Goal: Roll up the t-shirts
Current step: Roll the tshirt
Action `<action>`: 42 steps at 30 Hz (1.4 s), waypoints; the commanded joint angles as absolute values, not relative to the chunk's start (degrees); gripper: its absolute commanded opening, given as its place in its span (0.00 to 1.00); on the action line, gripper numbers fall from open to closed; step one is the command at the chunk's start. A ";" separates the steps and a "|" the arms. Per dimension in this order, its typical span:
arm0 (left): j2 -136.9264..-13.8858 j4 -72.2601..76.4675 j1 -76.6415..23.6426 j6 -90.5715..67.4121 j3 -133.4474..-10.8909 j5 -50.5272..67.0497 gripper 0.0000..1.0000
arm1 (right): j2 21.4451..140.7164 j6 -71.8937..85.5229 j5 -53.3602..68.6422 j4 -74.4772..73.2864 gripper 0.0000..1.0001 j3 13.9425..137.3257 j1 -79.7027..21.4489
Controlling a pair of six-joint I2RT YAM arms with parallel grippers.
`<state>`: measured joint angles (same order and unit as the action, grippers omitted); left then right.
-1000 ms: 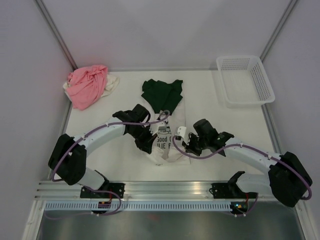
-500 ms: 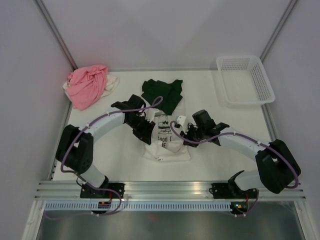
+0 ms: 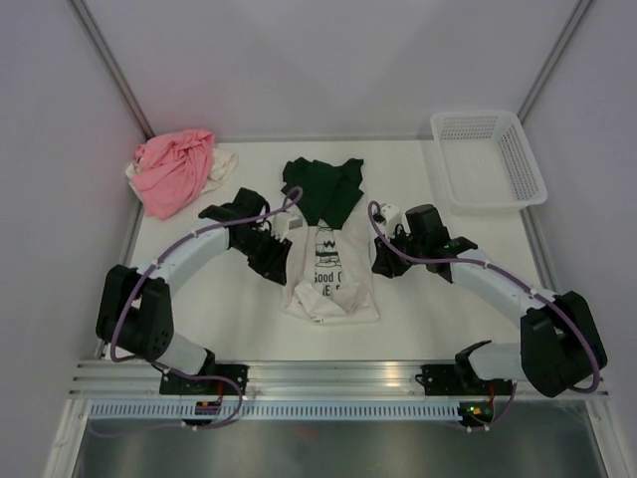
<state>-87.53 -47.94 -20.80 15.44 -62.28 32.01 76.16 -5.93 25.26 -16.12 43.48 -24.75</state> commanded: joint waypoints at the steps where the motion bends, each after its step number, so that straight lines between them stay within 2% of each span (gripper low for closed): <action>1: -83.14 -48.87 -27.14 19.69 -56.34 28.76 0.38 | 72.86 8.02 27.25 -19.07 0.27 41.93 -24.79; 5: -83.32 -44.31 -31.29 18.99 -54.85 26.02 0.49 | 72.77 17.48 22.95 -22.14 0.25 40.08 -24.87; 9: -86.74 -43.42 -31.90 18.28 -55.37 21.46 0.49 | 73.04 22.58 24.25 -19.70 0.27 36.22 -24.87; 18: -93.33 -48.87 -32.61 13.90 -60.46 27.41 0.50 | 76.02 27.95 27.06 -7.92 0.29 30.67 -26.02; 23: -95.62 -49.74 -32.43 14.58 -60.74 30.93 0.50 | 78.66 26.81 30.41 -7.29 0.29 31.64 -26.19; 31: -98.88 -53.17 -32.96 14.24 -59.58 28.56 0.45 | 79.54 23.82 31.73 -12.48 0.26 31.20 -26.10; 32: -98.96 -53.00 -32.96 13.98 -61.07 29.00 0.44 | 79.54 23.91 31.82 -12.48 0.25 31.29 -26.10; 34: -98.88 -53.09 -32.96 13.27 -62.13 29.53 0.35 | 79.89 24.26 32.43 -12.57 0.22 31.81 -26.19; 35: -98.79 -52.82 -32.96 12.66 -62.31 29.71 0.29 | 80.07 24.34 33.30 -12.48 0.18 31.99 -26.10; 36: -98.35 -52.65 -32.96 12.66 -61.88 29.79 0.18 | 80.59 24.26 33.57 -12.22 0.13 32.17 -26.10; 37: -98.18 -52.65 -32.96 12.66 -61.44 29.88 0.12 | 80.60 24.17 33.66 -12.30 0.10 32.08 -26.10; 40: -97.82 -52.65 -32.96 12.57 -59.69 31.54 0.03 | 81.47 23.56 34.10 -12.13 0.05 31.99 -26.10; 42: -97.82 -52.56 -32.96 12.57 -59.07 32.34 0.02 | 82.26 23.47 34.63 -12.30 0.01 31.99 -26.10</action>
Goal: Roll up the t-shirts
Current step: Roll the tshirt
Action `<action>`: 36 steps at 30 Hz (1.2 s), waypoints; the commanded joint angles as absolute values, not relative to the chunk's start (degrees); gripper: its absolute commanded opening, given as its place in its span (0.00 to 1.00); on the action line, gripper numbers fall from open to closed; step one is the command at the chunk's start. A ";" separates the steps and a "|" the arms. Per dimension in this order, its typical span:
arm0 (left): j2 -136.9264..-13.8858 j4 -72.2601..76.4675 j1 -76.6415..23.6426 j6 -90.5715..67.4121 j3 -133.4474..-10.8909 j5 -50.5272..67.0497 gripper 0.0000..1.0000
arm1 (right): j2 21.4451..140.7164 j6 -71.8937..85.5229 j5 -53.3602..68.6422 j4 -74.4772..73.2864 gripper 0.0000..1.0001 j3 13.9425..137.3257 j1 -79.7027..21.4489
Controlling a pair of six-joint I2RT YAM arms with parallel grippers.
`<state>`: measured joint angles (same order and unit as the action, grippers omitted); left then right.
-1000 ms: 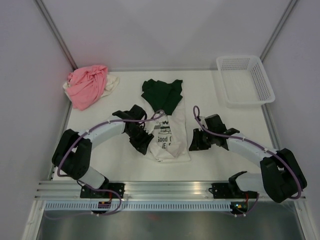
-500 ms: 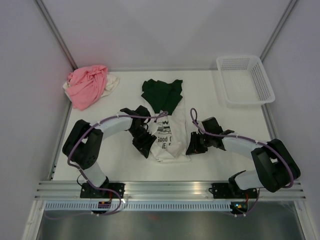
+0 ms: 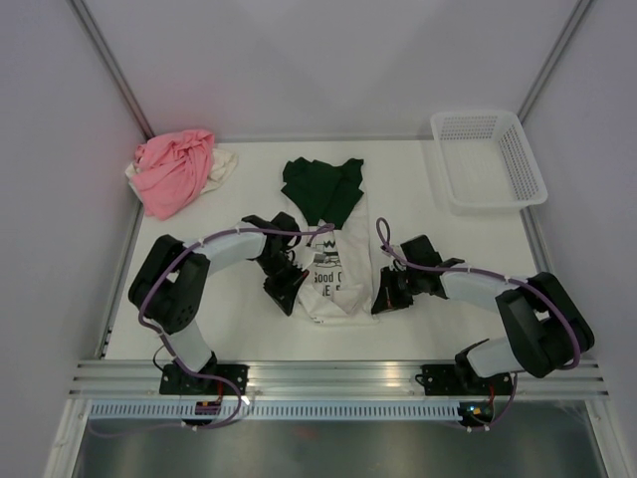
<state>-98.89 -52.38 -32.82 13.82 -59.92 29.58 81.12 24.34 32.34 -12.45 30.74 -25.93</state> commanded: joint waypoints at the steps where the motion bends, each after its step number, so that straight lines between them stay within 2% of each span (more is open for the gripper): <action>1: -97.74 -52.65 -32.96 12.66 -58.89 32.08 0.02 | 82.35 23.47 34.63 -12.48 0.01 32.08 -26.10; 5: -96.60 -52.47 -32.17 12.49 -58.97 29.72 0.02 | 81.48 23.12 33.93 -13.10 0.01 32.34 -26.10; 10: -92.73 -48.35 -31.46 9.32 -59.50 21.46 0.25 | 80.42 23.38 32.78 -13.36 0.06 32.17 -26.10; 11: -91.68 -47.90 -31.46 9.32 -59.33 21.01 0.37 | 80.07 23.38 32.61 -13.36 0.08 32.08 -26.10; 14: -91.40 -47.55 -31.81 10.19 -59.06 22.23 0.43 | 79.46 23.73 32.34 -12.48 0.09 31.64 -26.10; 18: -95.08 -48.69 -34.27 9.15 -60.37 22.41 0.43 | 79.54 23.91 31.99 -12.22 0.09 31.64 -26.10; 21: -98.60 -49.92 -34.28 3.44 -61.52 22.68 0.38 | 78.93 23.99 31.20 -12.22 0.09 31.47 -26.10; 25: -97.13 -46.59 -33.14 -1.82 -59.95 18.37 0.36 | 77.61 23.73 31.03 -12.57 0.09 31.03 -26.10; 29: -96.68 -44.83 -32.87 -4.04 -58.10 21.53 0.36 | 77.34 23.46 30.67 -12.48 0.09 30.32 -26.10; 36: -96.78 -44.12 -33.84 -4.22 -56.79 25.58 0.29 | 79.36 23.65 32.43 -11.07 0.13 29.53 -26.10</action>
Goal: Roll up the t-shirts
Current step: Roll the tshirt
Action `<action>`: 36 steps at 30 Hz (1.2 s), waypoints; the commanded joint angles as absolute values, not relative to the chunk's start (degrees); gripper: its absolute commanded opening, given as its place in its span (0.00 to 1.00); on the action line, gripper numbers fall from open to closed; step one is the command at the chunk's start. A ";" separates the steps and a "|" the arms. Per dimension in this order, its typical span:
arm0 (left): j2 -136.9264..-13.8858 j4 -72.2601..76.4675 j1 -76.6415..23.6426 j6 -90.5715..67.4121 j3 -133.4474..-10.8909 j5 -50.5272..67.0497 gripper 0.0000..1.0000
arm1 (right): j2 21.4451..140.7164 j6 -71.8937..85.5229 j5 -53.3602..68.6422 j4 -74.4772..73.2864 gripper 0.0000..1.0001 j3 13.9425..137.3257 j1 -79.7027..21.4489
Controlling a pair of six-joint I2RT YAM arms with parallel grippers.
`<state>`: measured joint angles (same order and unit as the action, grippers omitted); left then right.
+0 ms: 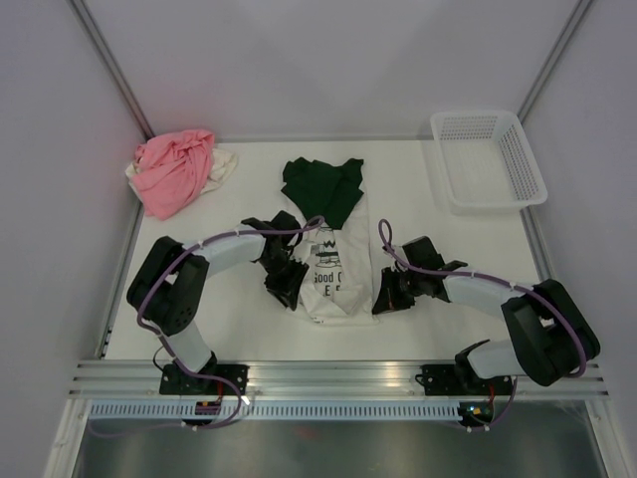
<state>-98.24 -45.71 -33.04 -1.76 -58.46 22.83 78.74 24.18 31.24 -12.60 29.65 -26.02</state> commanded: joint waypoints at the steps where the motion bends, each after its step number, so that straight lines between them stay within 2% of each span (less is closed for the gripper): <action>1: -96.33 -43.77 -33.84 -4.65 -56.43 25.23 0.29 | 79.63 23.12 32.69 -11.25 0.15 29.62 -26.10; 6: -96.41 -43.33 -33.84 -5.36 -55.55 24.96 0.25 | 79.11 22.94 33.75 -11.78 0.20 29.71 -26.19; 9: -97.73 -43.07 -33.40 -5.45 -55.98 24.61 0.13 | 78.92 23.73 34.19 -10.55 0.22 29.36 -26.10; 10: -97.91 -43.15 -33.14 -5.45 -56.25 24.61 0.03 | 79.36 24.77 34.45 -9.59 0.22 29.18 -26.10; 13: -96.95 -44.03 -32.87 -5.36 -56.34 24.52 0.02 | 80.59 25.92 35.16 -6.69 0.17 28.22 -26.10; 14: -96.51 -44.82 -32.78 -5.36 -56.34 24.52 0.02 | 80.94 26.28 35.50 -5.90 0.12 27.95 -26.19; 15: -95.81 -45.35 -32.70 -5.10 -56.34 23.91 0.02 | 81.82 26.28 35.42 -5.45 0.02 27.95 -26.10; 16: -94.67 -46.05 -32.52 -5.01 -56.42 23.65 0.02 | 82.17 26.19 35.33 -5.19 0.00 28.04 -26.10; 25: -94.57 -53.17 -27.96 -7.38 -56.52 28.56 0.02 | 81.75 25.84 33.49 -10.72 0.00 27.78 -26.10; 36: -97.03 -52.91 -25.84 -7.29 -56.25 30.49 0.02 | 77.78 27.60 33.84 -9.58 0.00 26.71 -26.10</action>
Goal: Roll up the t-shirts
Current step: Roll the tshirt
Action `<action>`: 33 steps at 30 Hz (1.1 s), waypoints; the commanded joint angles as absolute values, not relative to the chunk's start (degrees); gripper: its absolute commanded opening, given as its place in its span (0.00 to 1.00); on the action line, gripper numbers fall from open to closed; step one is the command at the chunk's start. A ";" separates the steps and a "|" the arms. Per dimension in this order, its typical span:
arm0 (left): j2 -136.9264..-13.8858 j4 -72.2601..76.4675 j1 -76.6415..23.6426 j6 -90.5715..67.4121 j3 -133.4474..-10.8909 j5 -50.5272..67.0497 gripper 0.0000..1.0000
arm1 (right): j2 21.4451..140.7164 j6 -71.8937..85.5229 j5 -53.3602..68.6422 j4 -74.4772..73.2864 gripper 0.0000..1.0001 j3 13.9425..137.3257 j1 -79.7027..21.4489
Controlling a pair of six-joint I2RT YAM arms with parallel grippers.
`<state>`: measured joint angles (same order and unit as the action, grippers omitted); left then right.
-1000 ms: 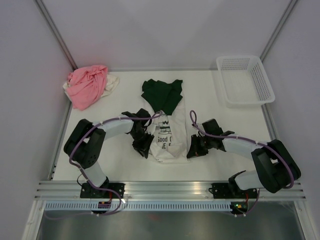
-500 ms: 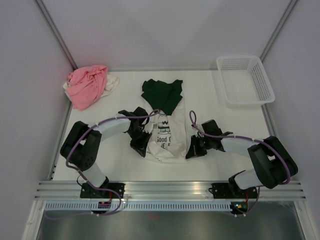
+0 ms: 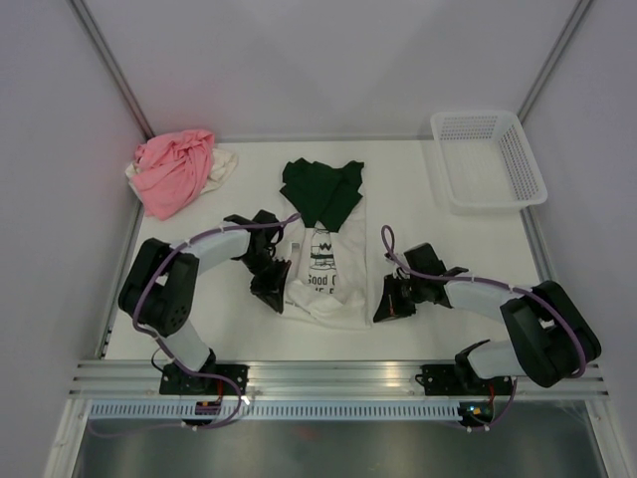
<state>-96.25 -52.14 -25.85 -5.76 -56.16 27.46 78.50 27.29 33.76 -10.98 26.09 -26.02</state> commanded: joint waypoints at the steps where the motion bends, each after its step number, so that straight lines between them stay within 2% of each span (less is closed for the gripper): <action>1: -97.47 -52.65 -25.84 -7.21 -56.34 31.19 0.06 | 78.13 27.08 34.01 -9.49 0.00 27.33 -26.10; 2: -97.56 -52.39 -25.84 -7.12 -56.42 31.72 0.13 | 78.40 25.50 34.36 -9.93 0.00 28.81 -26.10; 3: -97.56 -52.38 -25.84 -7.03 -56.34 31.64 0.23 | 78.66 24.62 34.54 -10.98 0.05 29.44 -26.10; 4: -97.04 -52.47 -25.84 -6.86 -56.16 31.55 0.40 | 78.58 23.65 34.45 -11.60 0.09 30.05 -26.10; 6: -95.90 -53.95 -25.84 -5.90 -56.07 31.20 0.47 | 77.00 21.01 33.49 -13.17 0.21 31.72 -26.10; 7: -94.93 -54.57 -25.93 -5.28 -56.25 30.77 0.48 | 76.21 20.31 32.96 -13.36 0.24 32.16 -26.10; 9: -91.86 -57.37 -25.58 -4.40 -56.60 30.06 0.48 | 74.37 19.95 31.65 -12.49 0.29 33.22 -26.10; 14: -84.91 -60.12 -25.14 -4.39 -60.98 29.28 0.46 | 74.44 19.87 30.50 -8.18 0.34 34.27 -26.28; 20: -87.09 -52.04 -24.79 1.74 -64.07 18.02 0.47 | 80.50 17.58 31.38 -6.16 0.38 37.09 -27.94; 26: -93.42 -48.26 -24.79 1.41 -64.51 23.81 0.49 | 81.91 16.43 30.93 -5.19 0.39 37.79 -29.09; 33: -95.53 -43.86 -24.79 0.62 -64.07 26.36 0.46 | 83.49 16.53 31.02 -3.08 0.39 37.09 -29.53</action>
<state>-95.11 -47.62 -24.93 -0.60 -63.18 23.29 82.41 18.09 30.89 -6.00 35.70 -29.15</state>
